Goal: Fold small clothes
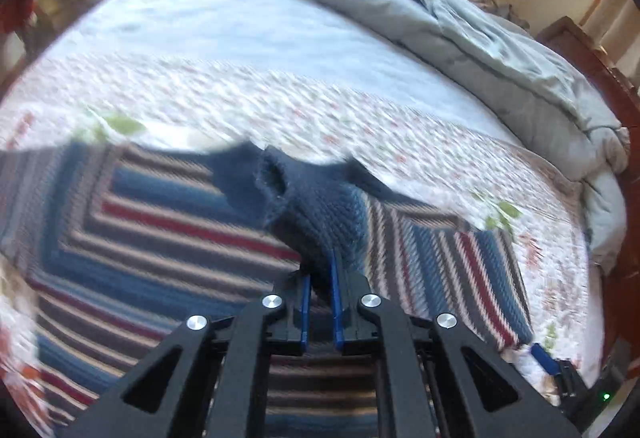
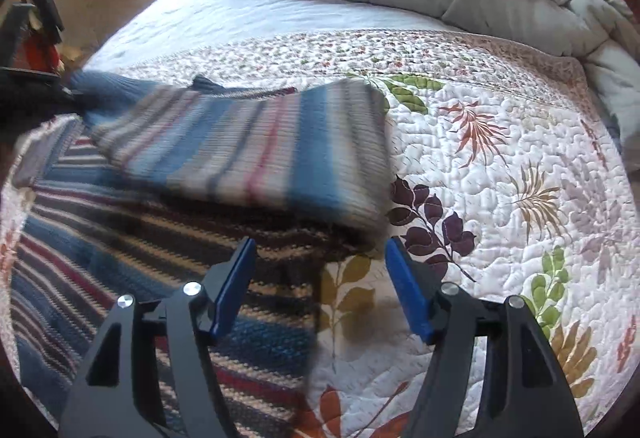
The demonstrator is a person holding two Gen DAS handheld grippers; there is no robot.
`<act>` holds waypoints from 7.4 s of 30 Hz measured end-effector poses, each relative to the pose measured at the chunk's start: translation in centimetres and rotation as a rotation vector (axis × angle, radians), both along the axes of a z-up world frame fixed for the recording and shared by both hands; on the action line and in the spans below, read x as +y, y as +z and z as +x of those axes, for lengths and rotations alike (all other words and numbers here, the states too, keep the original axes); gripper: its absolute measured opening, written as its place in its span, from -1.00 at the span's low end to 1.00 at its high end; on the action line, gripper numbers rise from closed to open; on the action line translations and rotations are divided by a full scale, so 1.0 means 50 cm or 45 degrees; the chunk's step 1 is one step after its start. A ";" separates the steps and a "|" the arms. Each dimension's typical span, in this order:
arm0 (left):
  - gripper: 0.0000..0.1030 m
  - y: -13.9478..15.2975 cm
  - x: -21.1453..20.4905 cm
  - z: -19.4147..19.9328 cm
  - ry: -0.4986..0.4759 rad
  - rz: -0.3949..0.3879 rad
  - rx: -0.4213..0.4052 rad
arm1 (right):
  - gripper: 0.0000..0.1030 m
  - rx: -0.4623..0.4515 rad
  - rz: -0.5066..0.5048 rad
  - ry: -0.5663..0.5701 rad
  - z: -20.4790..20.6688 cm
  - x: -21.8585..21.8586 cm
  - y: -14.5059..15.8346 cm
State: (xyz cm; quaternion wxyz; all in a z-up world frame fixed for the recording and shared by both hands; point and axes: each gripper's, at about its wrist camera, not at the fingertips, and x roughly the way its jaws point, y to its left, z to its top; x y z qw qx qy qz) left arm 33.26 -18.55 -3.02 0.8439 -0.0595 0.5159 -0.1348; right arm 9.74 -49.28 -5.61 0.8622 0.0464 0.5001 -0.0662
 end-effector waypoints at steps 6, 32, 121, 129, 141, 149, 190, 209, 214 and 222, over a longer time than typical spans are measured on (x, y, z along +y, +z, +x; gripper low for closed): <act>-0.84 -0.030 0.131 0.038 0.167 0.046 -0.011 | 0.34 0.062 -0.037 0.031 0.027 0.030 -0.038; 0.06 -0.097 0.255 -0.007 0.195 0.203 0.060 | 0.33 0.158 0.060 -0.084 0.033 0.031 -0.069; -0.73 -0.037 0.433 0.010 0.119 -0.074 -0.147 | 0.70 0.215 0.121 0.210 -0.007 0.400 -0.086; 0.34 -0.081 0.293 -0.048 -0.224 -0.089 -0.053 | 0.70 0.205 0.129 0.215 -0.017 0.394 -0.086; 0.57 -0.087 0.433 -0.096 0.233 0.217 0.039 | 0.69 0.257 0.207 0.252 0.072 0.437 -0.034; 0.58 -0.086 0.469 -0.087 0.280 0.350 0.045 | 0.62 0.323 0.267 0.286 0.239 0.513 -0.027; 0.72 -0.090 0.547 -0.065 0.433 0.260 0.087 | 0.02 0.311 0.610 0.123 0.351 0.419 -0.011; 0.76 -0.088 0.544 -0.066 0.425 0.284 0.067 | -0.89 0.248 0.514 0.341 0.376 0.505 0.017; 0.76 -0.095 0.543 -0.065 0.423 0.296 0.074 | -0.89 0.095 0.347 0.275 0.363 0.404 0.124; 0.76 -0.134 0.522 -0.055 0.411 0.439 0.100 | -0.88 0.114 0.272 0.083 0.359 0.230 0.107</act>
